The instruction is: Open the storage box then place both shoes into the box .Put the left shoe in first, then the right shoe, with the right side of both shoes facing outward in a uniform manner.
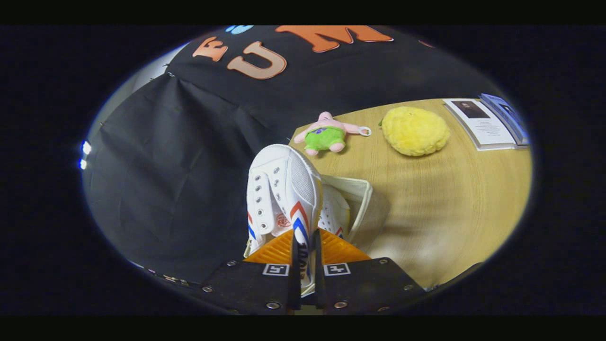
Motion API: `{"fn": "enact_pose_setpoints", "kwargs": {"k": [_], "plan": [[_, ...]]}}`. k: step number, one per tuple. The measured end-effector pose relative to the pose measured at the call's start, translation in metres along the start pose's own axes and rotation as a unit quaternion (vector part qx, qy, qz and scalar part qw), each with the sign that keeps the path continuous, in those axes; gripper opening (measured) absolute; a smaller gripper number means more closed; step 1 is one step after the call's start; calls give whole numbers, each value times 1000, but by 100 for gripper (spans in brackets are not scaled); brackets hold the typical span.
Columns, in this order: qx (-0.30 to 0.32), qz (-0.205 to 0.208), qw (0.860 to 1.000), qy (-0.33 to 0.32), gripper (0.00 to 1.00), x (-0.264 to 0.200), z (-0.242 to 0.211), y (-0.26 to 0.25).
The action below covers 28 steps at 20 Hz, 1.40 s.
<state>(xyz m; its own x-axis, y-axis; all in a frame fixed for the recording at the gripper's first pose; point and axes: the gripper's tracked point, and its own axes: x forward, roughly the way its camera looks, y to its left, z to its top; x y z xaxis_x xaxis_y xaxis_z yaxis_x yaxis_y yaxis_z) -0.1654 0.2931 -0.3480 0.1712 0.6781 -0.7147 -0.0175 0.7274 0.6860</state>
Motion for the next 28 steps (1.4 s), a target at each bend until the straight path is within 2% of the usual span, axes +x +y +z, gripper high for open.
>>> {"fn": "enact_pose_setpoints", "kwargs": {"k": [2,4,5,7,10,11,12,13,15,18,21,23,28], "plan": [[-11,-1,1000,14,14,5,-9,5],[-9,20,1000,13,33,9,-14,20],[0,43,999,9,43,9,-11,31],[5,57,998,-6,48,3,1,37],[-39,36,997,-54,56,-20,27,30],[-53,30,995,-73,66,-27,36,29],[-64,22,993,-94,72,-36,45,26],[-76,13,991,-113,85,-46,54,23],[-96,-10,984,-152,94,-67,72,12],[-119,-27,966,-226,97,-99,104,1],[-143,-42,938,-312,97,-143,138,-7],[-159,-71,922,-345,97,-167,149,-20],[-185,-112,879,-425,97,-225,173,-37]]}}
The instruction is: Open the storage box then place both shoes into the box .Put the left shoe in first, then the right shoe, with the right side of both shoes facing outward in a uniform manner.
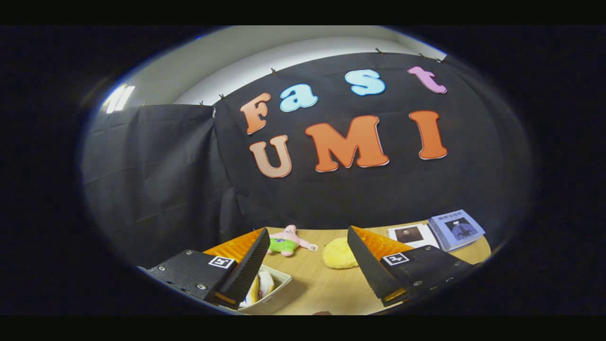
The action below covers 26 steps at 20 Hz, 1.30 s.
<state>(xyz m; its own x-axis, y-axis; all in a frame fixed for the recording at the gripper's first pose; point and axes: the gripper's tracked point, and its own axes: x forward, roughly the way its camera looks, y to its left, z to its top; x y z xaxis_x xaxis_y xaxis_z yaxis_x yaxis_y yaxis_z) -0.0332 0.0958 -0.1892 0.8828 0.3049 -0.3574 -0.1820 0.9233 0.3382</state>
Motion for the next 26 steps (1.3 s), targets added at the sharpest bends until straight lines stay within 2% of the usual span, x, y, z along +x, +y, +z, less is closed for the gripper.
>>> {"fn": "enact_pose_setpoints", "kwargs": {"k": [7,12,20,26], "plan": [[-39,-60,995,-75,98,-31,62,-50],[-71,-92,986,-120,98,-53,93,-76],[-118,-104,973,-166,98,-68,118,-82],[-106,-105,974,-171,98,-70,126,-83]]}}
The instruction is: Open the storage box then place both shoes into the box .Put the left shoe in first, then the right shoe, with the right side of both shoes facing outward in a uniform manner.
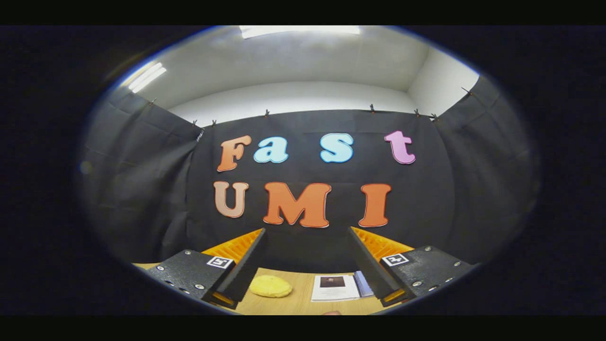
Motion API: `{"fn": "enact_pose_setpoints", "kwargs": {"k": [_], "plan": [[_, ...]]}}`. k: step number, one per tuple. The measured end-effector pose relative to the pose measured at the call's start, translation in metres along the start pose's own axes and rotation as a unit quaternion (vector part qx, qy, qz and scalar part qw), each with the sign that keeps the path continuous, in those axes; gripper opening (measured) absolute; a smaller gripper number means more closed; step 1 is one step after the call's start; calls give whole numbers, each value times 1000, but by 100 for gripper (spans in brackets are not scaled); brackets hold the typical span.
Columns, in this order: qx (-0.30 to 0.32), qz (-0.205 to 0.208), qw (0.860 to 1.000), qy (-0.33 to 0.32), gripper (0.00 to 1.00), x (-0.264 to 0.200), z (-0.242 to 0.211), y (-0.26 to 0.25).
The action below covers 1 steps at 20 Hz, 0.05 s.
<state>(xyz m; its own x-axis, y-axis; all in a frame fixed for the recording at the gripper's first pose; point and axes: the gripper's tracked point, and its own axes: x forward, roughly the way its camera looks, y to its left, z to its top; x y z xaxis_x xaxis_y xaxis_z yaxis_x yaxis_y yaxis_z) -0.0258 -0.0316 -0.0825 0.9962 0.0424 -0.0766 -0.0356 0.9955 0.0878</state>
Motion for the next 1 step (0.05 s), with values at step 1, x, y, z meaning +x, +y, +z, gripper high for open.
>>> {"fn": "enact_pose_setpoints", "kwargs": {"k": [1], "plan": [[3,0,1000,-2,98,1,1,0]]}}
